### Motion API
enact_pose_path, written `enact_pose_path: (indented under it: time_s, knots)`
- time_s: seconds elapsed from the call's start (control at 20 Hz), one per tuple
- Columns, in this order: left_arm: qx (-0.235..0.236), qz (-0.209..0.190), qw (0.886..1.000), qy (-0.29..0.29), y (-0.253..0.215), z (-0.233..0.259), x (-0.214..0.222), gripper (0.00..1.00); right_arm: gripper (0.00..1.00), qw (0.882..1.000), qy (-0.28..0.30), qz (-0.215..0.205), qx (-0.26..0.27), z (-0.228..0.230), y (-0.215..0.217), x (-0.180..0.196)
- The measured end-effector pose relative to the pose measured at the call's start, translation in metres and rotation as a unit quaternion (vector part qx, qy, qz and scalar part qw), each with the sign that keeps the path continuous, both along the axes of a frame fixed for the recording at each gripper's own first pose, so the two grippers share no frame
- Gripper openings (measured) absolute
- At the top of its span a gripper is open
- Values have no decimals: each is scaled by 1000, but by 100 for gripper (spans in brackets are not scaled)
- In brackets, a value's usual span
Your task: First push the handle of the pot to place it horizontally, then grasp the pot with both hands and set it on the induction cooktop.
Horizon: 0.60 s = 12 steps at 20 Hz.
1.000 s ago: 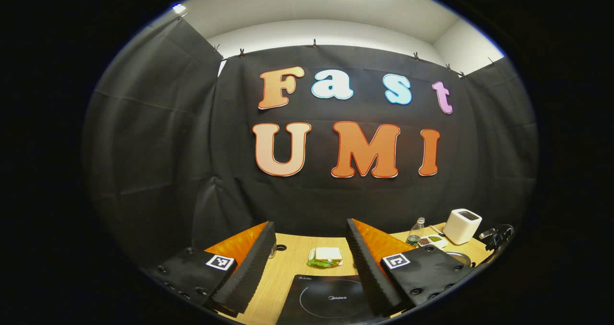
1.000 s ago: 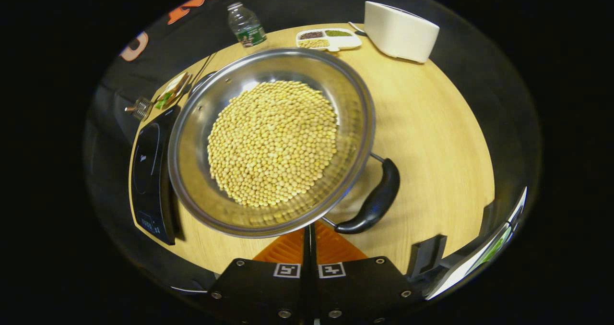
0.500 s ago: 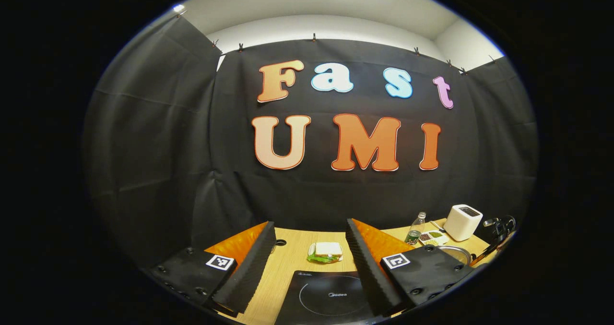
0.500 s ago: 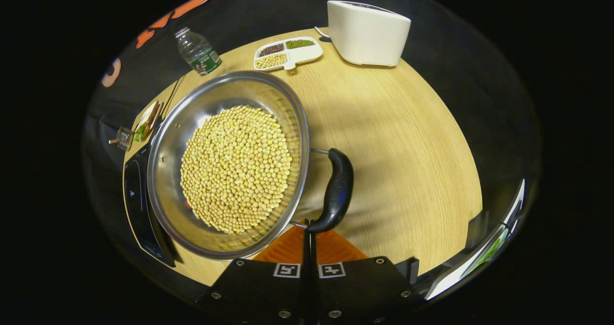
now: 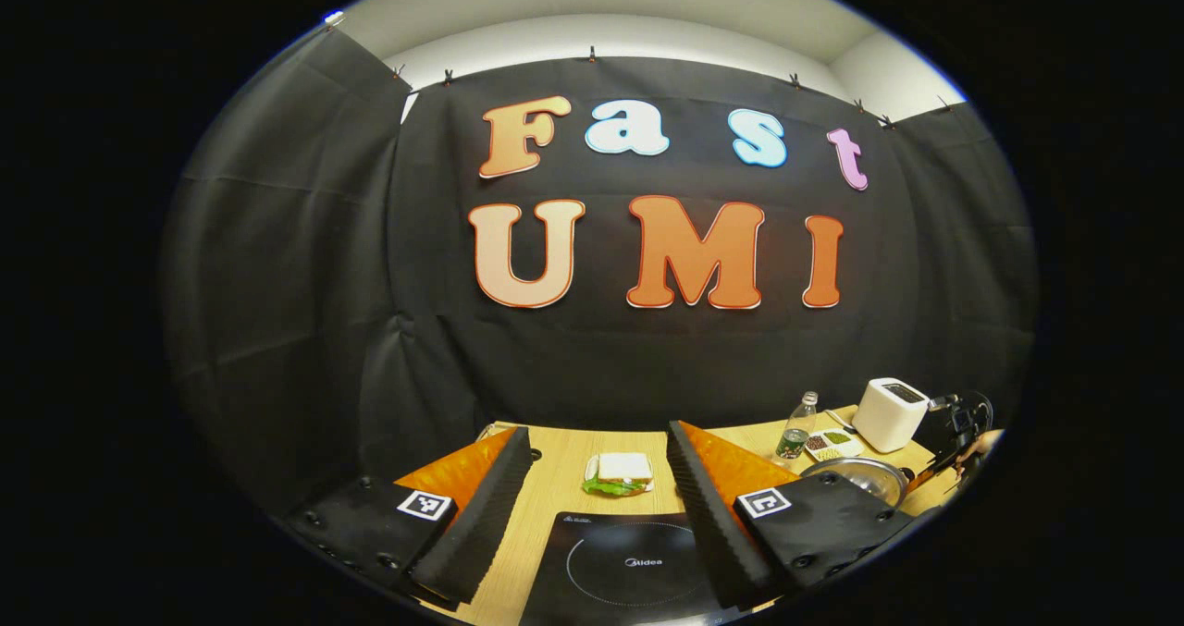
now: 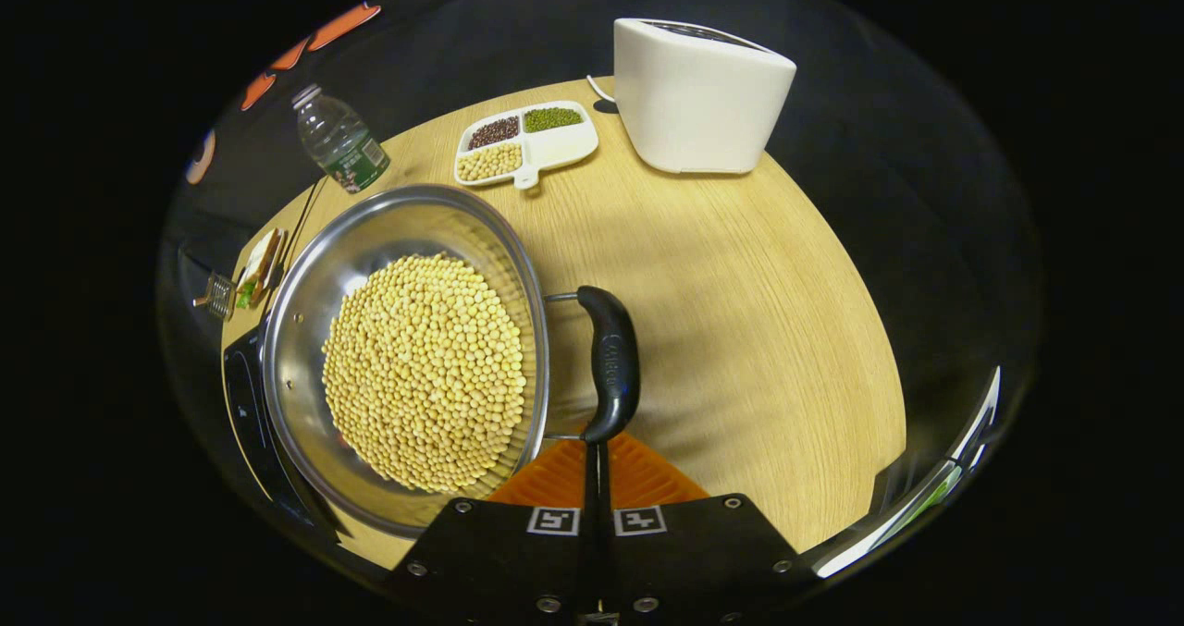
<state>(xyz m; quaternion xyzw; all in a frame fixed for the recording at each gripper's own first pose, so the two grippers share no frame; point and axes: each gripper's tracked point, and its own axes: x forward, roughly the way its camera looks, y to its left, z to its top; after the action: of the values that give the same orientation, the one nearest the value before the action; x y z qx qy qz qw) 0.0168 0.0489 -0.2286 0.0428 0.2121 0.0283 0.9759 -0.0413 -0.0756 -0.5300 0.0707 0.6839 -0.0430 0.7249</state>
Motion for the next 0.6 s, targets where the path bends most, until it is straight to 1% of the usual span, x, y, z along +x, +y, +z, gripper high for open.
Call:
enact_pose_path:
  time_s: [0.15, 0.2, 0.4, 0.6]
  knots:
    - [-4, -6, 1000, 14, -10, -10, 6, 99, 0, 1000, -6, 0, -7, -6, -8, 15]
    - [-5, -7, 1000, 17, -13, -12, 8, 96, 0, 1000, -9, 2, -10, -6, -10, 22]
    - [-7, -19, 999, 30, -32, -21, 9, 97, 0, 1000, -25, 7, -9, -3, -22, 41]
    - [-3, -41, 998, 43, -54, -33, 11, 97, 0, 1000, -26, 1, 4, 3, -22, 43]
